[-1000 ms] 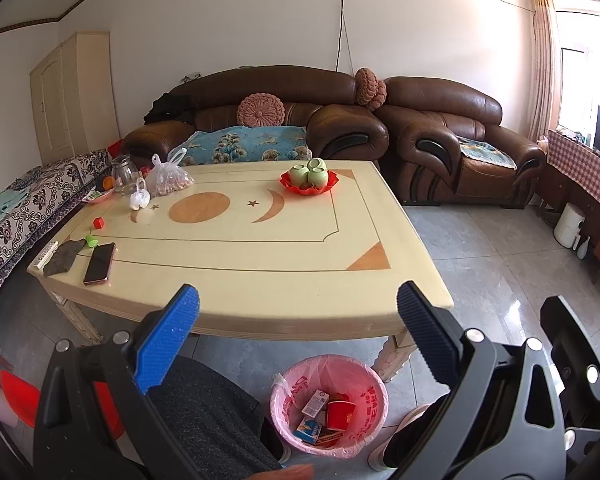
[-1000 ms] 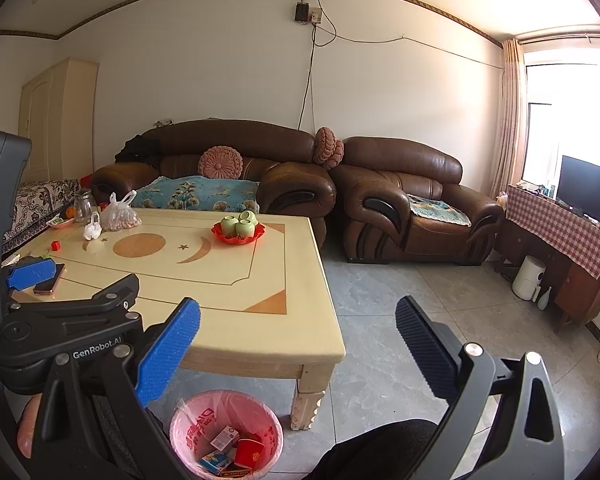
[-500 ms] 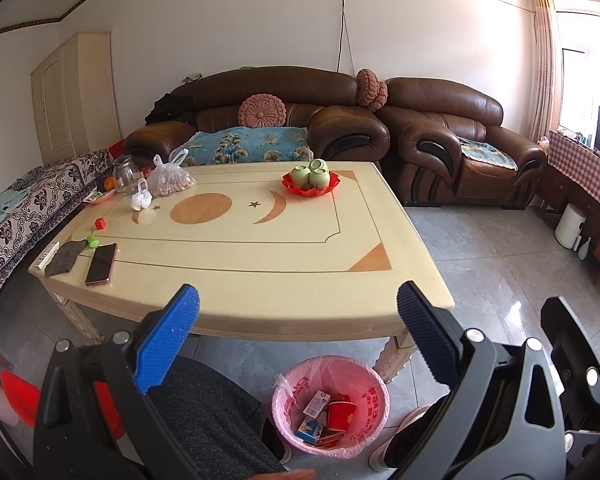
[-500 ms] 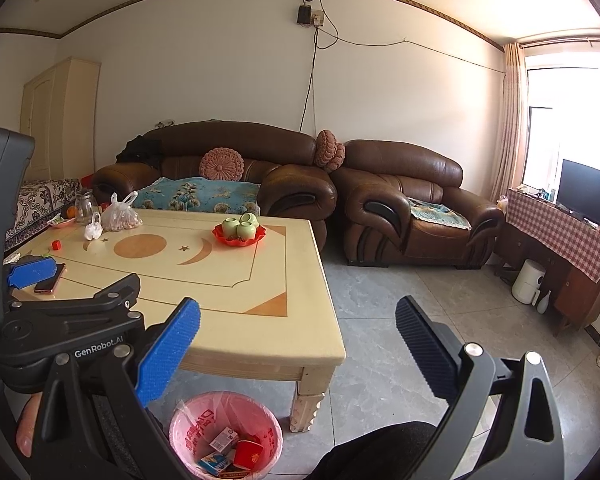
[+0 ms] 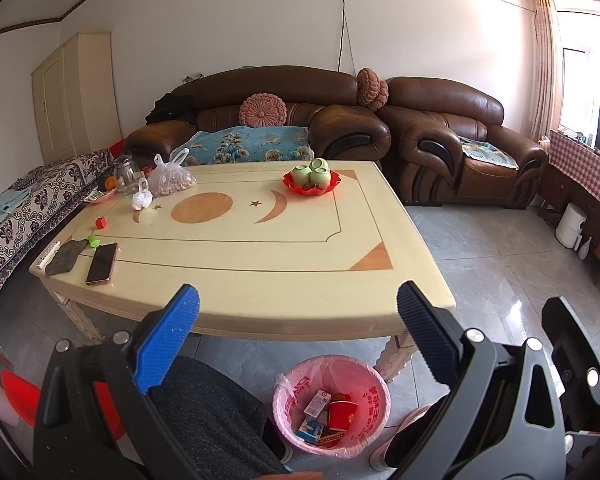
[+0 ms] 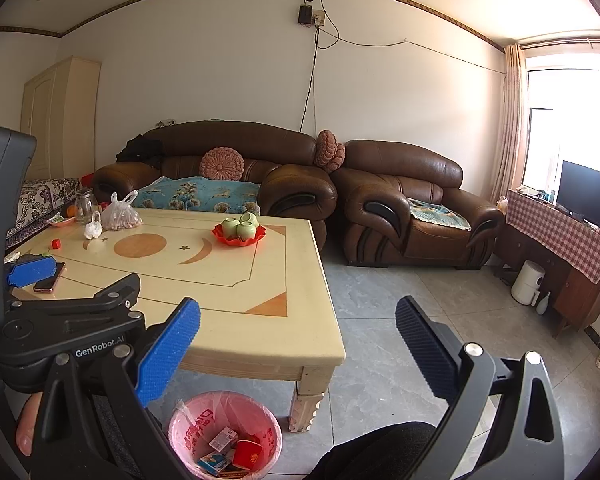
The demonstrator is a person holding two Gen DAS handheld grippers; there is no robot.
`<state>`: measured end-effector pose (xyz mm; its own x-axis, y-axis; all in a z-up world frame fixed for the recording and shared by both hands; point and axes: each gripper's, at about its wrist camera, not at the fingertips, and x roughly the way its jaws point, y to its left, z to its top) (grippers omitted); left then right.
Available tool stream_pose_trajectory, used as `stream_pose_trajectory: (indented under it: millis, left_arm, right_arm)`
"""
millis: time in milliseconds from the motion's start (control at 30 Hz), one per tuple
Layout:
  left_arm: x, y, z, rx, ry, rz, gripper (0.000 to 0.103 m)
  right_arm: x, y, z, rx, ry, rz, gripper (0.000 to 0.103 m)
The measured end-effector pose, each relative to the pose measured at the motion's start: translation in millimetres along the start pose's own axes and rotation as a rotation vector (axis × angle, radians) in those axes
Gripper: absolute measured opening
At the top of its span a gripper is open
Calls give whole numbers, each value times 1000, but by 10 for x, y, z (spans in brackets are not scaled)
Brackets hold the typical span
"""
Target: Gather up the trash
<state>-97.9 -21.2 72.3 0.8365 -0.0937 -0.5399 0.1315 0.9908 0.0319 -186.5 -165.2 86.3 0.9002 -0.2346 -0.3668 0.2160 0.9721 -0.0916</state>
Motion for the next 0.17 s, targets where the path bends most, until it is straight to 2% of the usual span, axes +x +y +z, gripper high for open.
stream_pose_trajectory:
  millis: [167]
  left_arm:
    - [4,12,-6,-2,5,-7,97]
  right_arm:
    - [2,-13,1,-2,-1,2,96]
